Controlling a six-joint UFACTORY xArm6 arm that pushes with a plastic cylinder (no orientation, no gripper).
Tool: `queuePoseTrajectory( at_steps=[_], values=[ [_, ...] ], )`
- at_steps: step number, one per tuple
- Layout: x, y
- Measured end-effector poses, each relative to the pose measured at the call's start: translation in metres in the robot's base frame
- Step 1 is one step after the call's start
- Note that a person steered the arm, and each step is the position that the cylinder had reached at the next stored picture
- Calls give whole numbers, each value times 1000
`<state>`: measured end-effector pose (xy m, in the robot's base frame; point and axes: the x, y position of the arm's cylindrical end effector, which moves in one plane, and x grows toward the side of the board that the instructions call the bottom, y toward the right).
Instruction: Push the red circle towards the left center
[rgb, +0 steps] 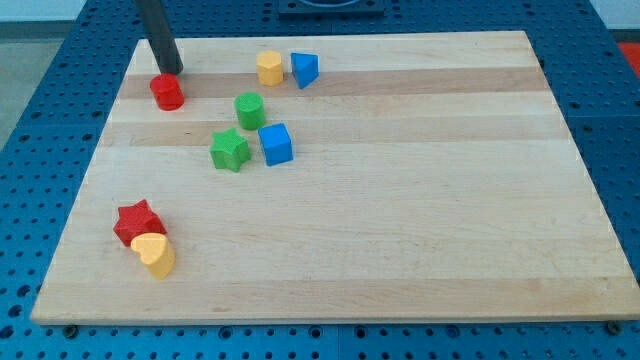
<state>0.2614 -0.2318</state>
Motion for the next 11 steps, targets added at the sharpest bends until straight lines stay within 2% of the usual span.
queuePoseTrajectory(
  at_steps=[1,3,5,9,11],
  values=[
    [1,0],
    [45,0],
    [70,0],
    [73,13],
    [98,18]
  ],
)
